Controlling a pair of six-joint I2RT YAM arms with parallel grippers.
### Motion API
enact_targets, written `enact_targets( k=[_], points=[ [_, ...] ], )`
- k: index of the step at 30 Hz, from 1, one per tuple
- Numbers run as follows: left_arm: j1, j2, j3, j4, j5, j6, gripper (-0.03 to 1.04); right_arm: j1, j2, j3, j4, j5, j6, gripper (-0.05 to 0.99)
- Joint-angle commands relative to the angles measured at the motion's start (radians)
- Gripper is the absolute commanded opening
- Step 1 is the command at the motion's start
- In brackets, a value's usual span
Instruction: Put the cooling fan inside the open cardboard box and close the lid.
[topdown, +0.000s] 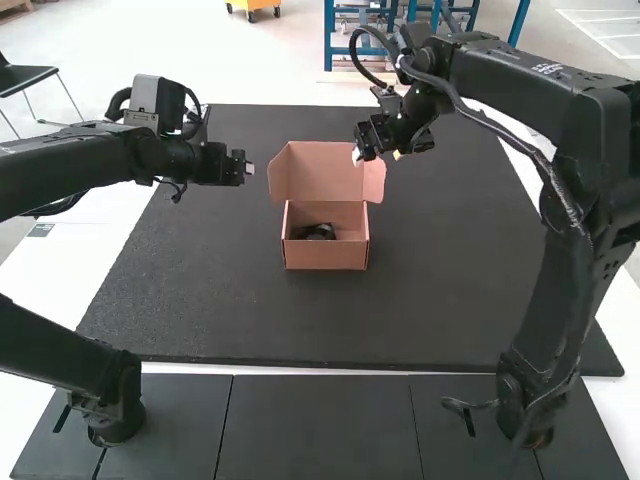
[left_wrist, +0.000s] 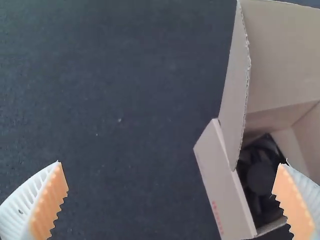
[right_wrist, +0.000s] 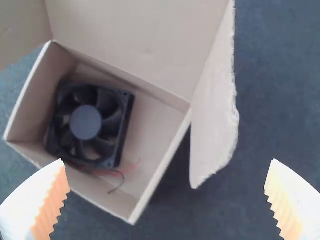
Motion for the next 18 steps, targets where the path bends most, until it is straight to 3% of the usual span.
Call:
enact_targets(
  k=[1,9,18],
  points=[
    [0.002,0.018,0.051,0.012,-0.037,0.012,0.97,-0.027,-0.07,-0.071,0.049,0.012,-0.064,0.9],
    [0.001,0.088,0.077,0.028,-0.083,0.014,0.97,-0.048,-0.115,-0.206,0.192,-0.021,-0.067,0.9],
    [0.002,0.173,0.087,0.046,-0.089,0.023,0.97,-0.048,-0.115,-0.224,0.324,-0.044,-0.055,0.89]
  ],
)
